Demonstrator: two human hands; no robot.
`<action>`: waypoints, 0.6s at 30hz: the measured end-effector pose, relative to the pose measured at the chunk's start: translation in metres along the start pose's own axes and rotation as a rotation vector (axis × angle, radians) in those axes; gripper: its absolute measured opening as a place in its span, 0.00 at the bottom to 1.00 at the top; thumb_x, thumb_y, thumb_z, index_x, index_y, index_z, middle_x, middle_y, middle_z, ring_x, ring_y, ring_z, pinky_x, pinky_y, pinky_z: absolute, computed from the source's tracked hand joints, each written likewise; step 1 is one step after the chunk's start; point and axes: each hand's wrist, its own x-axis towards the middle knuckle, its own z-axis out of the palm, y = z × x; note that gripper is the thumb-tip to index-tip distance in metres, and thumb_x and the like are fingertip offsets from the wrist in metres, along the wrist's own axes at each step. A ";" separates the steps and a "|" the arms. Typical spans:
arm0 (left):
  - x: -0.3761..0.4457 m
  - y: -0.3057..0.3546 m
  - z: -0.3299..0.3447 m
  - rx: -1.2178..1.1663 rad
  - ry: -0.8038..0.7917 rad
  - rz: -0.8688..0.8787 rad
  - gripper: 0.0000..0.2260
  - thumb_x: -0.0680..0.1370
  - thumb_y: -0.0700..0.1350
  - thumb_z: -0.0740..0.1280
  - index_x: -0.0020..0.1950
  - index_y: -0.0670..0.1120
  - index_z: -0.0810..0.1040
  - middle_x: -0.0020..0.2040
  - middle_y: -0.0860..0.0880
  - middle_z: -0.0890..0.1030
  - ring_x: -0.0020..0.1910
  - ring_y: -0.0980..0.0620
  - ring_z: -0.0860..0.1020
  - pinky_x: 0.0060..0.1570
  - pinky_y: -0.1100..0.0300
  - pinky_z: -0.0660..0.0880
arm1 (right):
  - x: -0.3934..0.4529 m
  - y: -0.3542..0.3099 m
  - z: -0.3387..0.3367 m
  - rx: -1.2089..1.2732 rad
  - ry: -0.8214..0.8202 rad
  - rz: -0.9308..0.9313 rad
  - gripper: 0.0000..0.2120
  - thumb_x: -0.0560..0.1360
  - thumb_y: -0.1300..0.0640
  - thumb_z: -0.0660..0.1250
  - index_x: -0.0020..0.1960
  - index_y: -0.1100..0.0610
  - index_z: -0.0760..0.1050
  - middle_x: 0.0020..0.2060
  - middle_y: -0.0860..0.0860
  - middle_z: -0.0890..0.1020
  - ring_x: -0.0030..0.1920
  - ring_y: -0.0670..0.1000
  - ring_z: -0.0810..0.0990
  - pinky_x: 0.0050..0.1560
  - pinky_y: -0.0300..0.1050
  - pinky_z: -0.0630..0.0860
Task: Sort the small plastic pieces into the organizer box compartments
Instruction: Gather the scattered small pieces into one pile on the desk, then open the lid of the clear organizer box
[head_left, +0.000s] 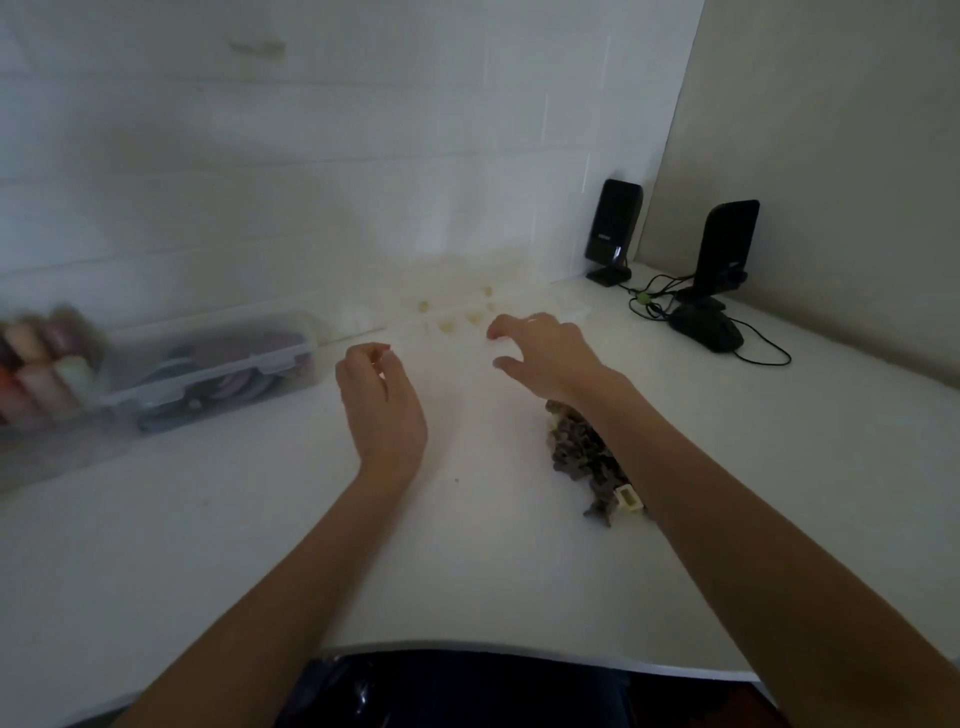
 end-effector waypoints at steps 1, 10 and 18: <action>0.007 -0.003 -0.004 0.013 -0.019 -0.011 0.10 0.81 0.41 0.55 0.55 0.37 0.72 0.55 0.38 0.73 0.49 0.51 0.67 0.46 0.67 0.59 | 0.002 -0.003 0.003 0.066 0.017 0.008 0.11 0.78 0.52 0.62 0.60 0.52 0.71 0.57 0.52 0.78 0.61 0.54 0.72 0.59 0.52 0.69; 0.068 -0.042 -0.017 -0.499 -0.261 -0.636 0.32 0.69 0.67 0.62 0.64 0.47 0.75 0.60 0.43 0.80 0.56 0.43 0.79 0.57 0.50 0.78 | -0.033 -0.054 0.023 0.425 0.172 -0.045 0.05 0.75 0.57 0.67 0.50 0.55 0.78 0.47 0.47 0.82 0.51 0.45 0.76 0.49 0.32 0.63; 0.068 -0.028 -0.019 -0.610 -0.213 -0.592 0.10 0.82 0.43 0.57 0.43 0.44 0.72 0.38 0.45 0.76 0.34 0.53 0.74 0.21 0.73 0.69 | -0.059 -0.047 0.008 0.560 0.380 0.011 0.08 0.75 0.65 0.64 0.51 0.54 0.72 0.52 0.47 0.81 0.52 0.43 0.79 0.54 0.38 0.74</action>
